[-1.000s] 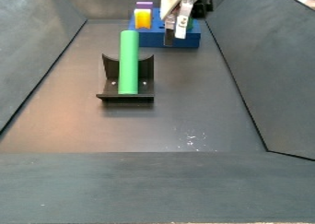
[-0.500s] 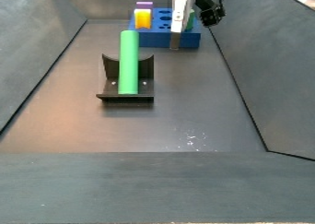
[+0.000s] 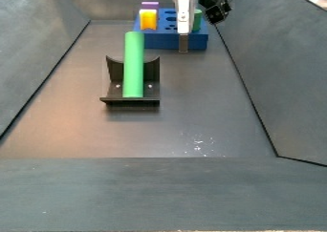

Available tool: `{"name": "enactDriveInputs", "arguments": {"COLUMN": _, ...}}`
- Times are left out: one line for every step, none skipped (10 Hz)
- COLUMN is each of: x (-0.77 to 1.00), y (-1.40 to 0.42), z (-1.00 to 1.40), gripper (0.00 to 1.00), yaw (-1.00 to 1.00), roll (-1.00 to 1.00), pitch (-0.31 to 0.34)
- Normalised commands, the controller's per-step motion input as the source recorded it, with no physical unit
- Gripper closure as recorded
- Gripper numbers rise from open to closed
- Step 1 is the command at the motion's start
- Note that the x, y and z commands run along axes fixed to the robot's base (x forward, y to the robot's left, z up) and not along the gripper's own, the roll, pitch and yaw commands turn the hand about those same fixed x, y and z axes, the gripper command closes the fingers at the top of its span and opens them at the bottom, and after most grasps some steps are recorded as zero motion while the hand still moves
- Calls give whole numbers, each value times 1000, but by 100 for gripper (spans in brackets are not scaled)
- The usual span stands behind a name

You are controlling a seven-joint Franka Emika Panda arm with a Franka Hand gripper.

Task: Pick up the oval object. Move up. Place the oval object on the fixture. Regrasp the oval object. Move to above the board. Insert the oval object.
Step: Regrasp the oval object.

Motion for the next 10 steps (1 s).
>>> {"name": "enactDriveInputs", "arguments": {"x": 60, "y": -43, "z": -2, "gripper": 0, "yaw": 456, "roll": 96, "pitch": 100}}
{"name": "enactDriveInputs", "arguments": {"x": 56, "y": -41, "z": -8, "gripper": 0, "yaw": 377, "roll": 73, "pitch": -41}}
{"name": "enactDriveInputs", "arguments": {"x": 49, "y": -41, "z": -13, "gripper": 0, "yaw": 339, "roll": 74, "pitch": -86}}
{"name": "enactDriveInputs", "arguments": {"x": 37, "y": -45, "z": -11, "gripper": 0, "yaw": 252, "roll": 68, "pitch": -134}}
{"name": "enactDriveInputs", "arguments": {"x": 1000, "y": -23, "z": -2, "gripper": 0, "yaw": 140, "roll": 34, "pitch": -104}}
{"name": "enactDriveInputs", "arguments": {"x": 1000, "y": -18, "z": -14, "gripper": 0, "yaw": 62, "roll": 40, "pitch": -92}}
{"name": "enactDriveInputs", "arguments": {"x": 1000, "y": -15, "z": -27, "gripper": 0, "yaw": 38, "roll": 49, "pitch": -80}}
{"name": "enactDriveInputs", "arguments": {"x": 1000, "y": -13, "z": -32, "gripper": 0, "yaw": 0, "roll": 65, "pitch": -66}}
{"name": "enactDriveInputs", "arguments": {"x": 1000, "y": -11, "z": -29, "gripper": 0, "yaw": -22, "roll": 72, "pitch": -48}}
{"name": "enactDriveInputs", "arguments": {"x": 1000, "y": -9, "z": -37, "gripper": 0, "yaw": -47, "roll": 80, "pitch": -19}}
